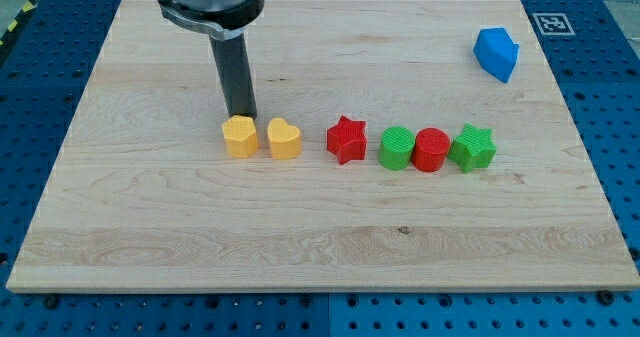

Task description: Slide the blue cube along with blue triangle closer to green star

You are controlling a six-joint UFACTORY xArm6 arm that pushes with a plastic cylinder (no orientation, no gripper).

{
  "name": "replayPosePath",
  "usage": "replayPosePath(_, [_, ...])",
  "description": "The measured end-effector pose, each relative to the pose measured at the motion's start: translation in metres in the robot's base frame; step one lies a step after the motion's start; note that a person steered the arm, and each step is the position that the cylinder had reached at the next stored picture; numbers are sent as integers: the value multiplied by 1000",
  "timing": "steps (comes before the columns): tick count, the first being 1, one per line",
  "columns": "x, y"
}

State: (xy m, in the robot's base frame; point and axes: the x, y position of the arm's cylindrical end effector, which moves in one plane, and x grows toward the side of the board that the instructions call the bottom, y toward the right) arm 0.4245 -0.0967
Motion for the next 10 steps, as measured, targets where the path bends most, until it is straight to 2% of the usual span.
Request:
replayPosePath(1, [-28, 13])
replayPosePath(3, [-164, 168])
replayPosePath(4, [-202, 267])
replayPosePath(5, [-202, 318])
replayPosePath(6, [-190, 328])
replayPosePath(8, [-129, 331])
replayPosePath(10, [-79, 363])
